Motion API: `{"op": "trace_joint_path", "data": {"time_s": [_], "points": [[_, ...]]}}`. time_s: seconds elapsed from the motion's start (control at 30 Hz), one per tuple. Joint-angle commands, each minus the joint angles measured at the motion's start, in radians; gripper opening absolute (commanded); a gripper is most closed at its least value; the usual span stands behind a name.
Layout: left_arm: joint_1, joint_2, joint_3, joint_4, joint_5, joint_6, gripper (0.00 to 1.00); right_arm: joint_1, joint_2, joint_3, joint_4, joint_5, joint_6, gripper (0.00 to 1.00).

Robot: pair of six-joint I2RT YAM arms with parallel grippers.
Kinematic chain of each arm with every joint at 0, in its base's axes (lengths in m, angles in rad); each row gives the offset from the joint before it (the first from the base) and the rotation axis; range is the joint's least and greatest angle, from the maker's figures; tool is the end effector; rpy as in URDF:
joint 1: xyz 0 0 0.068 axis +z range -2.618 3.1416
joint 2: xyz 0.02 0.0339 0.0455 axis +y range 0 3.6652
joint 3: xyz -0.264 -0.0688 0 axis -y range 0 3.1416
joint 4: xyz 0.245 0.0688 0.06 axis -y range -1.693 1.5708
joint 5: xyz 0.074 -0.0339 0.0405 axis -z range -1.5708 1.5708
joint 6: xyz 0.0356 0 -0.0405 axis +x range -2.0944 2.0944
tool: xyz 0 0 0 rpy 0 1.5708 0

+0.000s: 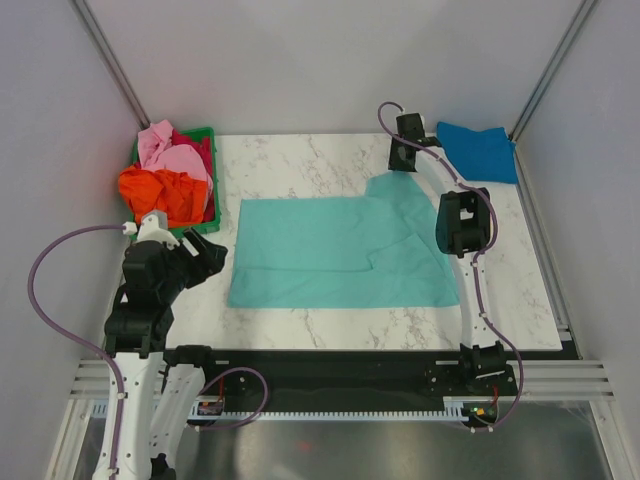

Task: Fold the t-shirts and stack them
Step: Fold the tshirt

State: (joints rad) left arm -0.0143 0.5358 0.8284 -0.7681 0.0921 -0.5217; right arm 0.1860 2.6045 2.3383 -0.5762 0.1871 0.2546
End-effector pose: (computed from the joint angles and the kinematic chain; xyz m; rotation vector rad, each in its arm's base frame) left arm 0.1075 -0.0048 0.3263 -0.4633 2.0188 -0.4264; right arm 0.5629 0.0992 0.1607 0.1676 2.3881 -0.0197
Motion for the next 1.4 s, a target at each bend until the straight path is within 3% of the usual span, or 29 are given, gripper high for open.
{"op": "trace_joint_path", "data": {"time_s": [0.0,0.13,0.17,0.23,0.27,0.37,0.6,0.83,1.07,1.2,1.37], "points": [[0.013,-0.005,0.0,0.041,0.029,0.048,0.78,0.009,0.025,0.013,0.029,0.014,0.005,0.49],[0.04,-0.004,-0.002,0.043,0.038,0.049,0.78,0.012,0.029,0.004,0.039,-0.003,0.005,0.32],[0.042,-0.002,-0.003,0.044,0.041,0.049,0.78,0.012,0.028,0.003,0.041,-0.006,0.005,0.21],[0.048,0.003,-0.002,0.046,0.044,0.054,0.78,0.012,0.02,0.001,0.045,-0.011,0.0,0.1],[0.05,0.006,-0.003,0.044,0.046,0.055,0.78,0.013,0.016,0.0,0.045,-0.012,-0.006,0.0],[0.053,0.044,-0.006,0.059,0.066,0.063,0.79,0.015,-0.038,-0.043,0.045,-0.024,-0.025,0.0],[0.04,0.418,0.104,0.119,0.1,0.086,0.74,0.033,-0.352,-0.365,0.153,-0.041,-0.026,0.0],[-0.041,0.832,0.387,0.158,-0.035,0.042,0.72,0.049,-0.583,-0.676,0.228,-0.08,-0.006,0.0],[-0.055,1.312,0.656,0.171,-0.081,0.042,0.65,0.047,-0.681,-0.803,0.251,-0.118,0.003,0.0],[-0.055,1.461,0.768,0.162,-0.089,0.055,0.64,0.05,-0.748,-0.869,0.272,-0.182,0.037,0.0],[-0.055,1.541,0.86,0.155,-0.169,0.072,0.63,0.053,-0.801,-0.936,0.292,-0.184,0.032,0.0]]}}
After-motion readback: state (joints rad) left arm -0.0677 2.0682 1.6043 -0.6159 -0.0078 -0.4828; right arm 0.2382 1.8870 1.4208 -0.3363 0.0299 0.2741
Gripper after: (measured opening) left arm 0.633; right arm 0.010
